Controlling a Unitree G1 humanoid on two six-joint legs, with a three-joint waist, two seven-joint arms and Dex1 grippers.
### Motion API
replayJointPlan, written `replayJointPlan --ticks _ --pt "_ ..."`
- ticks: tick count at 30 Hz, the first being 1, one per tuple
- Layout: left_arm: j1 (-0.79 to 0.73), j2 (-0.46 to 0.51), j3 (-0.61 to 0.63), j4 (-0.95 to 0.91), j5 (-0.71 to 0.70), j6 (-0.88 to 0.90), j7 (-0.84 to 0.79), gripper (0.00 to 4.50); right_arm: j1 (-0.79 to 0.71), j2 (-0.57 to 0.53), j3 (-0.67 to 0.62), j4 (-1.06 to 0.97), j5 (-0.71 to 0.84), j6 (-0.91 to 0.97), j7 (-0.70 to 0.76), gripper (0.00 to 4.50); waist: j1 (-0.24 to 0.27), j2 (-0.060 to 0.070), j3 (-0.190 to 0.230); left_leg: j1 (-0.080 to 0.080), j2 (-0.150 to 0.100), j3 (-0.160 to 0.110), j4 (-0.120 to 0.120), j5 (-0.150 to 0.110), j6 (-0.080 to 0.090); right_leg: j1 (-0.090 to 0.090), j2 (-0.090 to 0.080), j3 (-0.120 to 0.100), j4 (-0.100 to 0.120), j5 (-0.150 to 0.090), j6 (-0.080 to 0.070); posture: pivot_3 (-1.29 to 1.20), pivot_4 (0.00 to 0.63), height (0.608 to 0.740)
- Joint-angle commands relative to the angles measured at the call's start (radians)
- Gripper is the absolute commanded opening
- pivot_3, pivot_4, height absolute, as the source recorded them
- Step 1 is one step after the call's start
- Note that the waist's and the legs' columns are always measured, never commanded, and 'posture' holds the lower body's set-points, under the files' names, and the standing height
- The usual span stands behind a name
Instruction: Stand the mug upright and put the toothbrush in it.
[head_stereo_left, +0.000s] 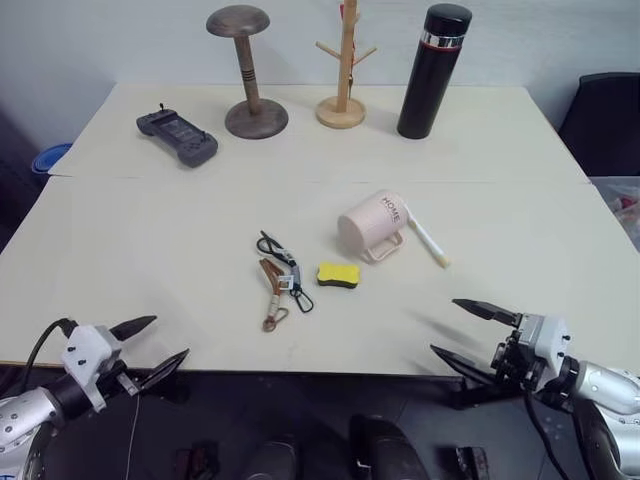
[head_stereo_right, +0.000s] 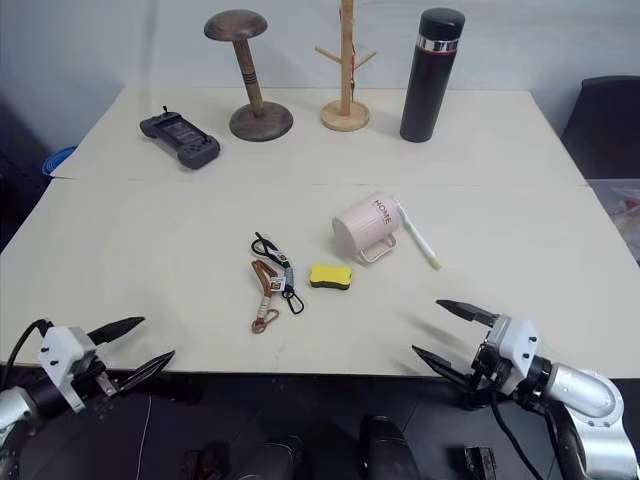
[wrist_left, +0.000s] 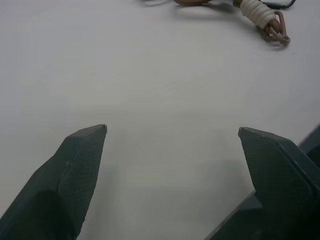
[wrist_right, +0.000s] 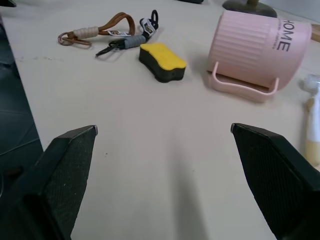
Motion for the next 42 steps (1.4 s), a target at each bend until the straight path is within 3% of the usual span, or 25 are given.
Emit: replayJointPlan --ticks 1,15,25,30,34,39,42 --pt "0.005 0.006 0.009 -0.069 -0.004 -0.005 0.01 4.5 -0.011 0.011 -0.012 0.013 -0.019 -0.052 -0.015 4.48 -0.002 0.0 0.0 0.001 0.0 0.0 0.0 0.0 0.0 0.001 0.0 0.0 0.0 0.0 0.0 0.0 0.15 0.74" --pt "0.004 0.007 0.01 -0.051 -0.057 0.017 -0.068 4.5 -0.001 -0.007 0.011 0.034 -0.007 -0.028 0.014 4.48 -0.003 0.0 0.0 0.008 0.0 0.001 -0.004 0.0 0.0 0.006 0.0 0.001 -0.002 0.0 -0.001 0.0 0.15 0.74" --pt "-0.029 0.068 0.025 -0.206 -0.257 0.195 -0.15 4.5 -0.081 -0.025 0.057 0.064 -0.027 0.026 0.031 4.48 -0.002 0.0 0.0 0.007 0.0 0.001 -0.004 0.0 0.001 0.006 0.0 0.001 -0.002 0.0 -0.001 0.0 0.15 0.74" --pt "-0.039 0.096 0.01 -0.173 -0.203 0.187 -0.167 4.5 -0.113 -0.016 0.066 0.105 -0.032 0.001 0.059 4.48 -0.004 0.002 0.002 0.008 0.0 0.0 -0.005 0.0 0.001 0.006 0.0 0.001 -0.002 -0.001 -0.001 0.0 0.15 0.74" --pt "-0.053 0.112 0.012 -0.162 -0.23 0.229 -0.19 4.5 -0.196 0.004 0.143 0.108 -0.063 -0.042 0.101 4.48 -0.01 0.002 0.002 0.008 0.001 0.001 -0.004 0.0 0.0 0.006 0.001 0.0 -0.002 -0.001 -0.001 0.0 0.15 0.74" --pt "-0.075 0.138 -0.03 -0.209 -0.335 0.361 -0.245 4.5 -0.613 0.146 0.37 0.116 -0.241 0.271 -0.085 4.48 -0.039 0.002 0.005 0.009 0.001 0.002 -0.004 0.0 -0.001 0.004 0.001 0.002 0.001 -0.001 -0.001 0.0 0.15 0.74" --pt "-0.109 0.13 -0.069 -0.222 -0.331 0.374 -0.249 4.5 -0.752 0.2 0.455 0.202 -0.335 0.372 -0.148 4.48 -0.025 0.002 0.004 0.007 0.001 -0.001 -0.007 0.0 -0.003 0.001 0.001 -0.001 0.002 -0.003 -0.006 0.0 0.15 0.74"
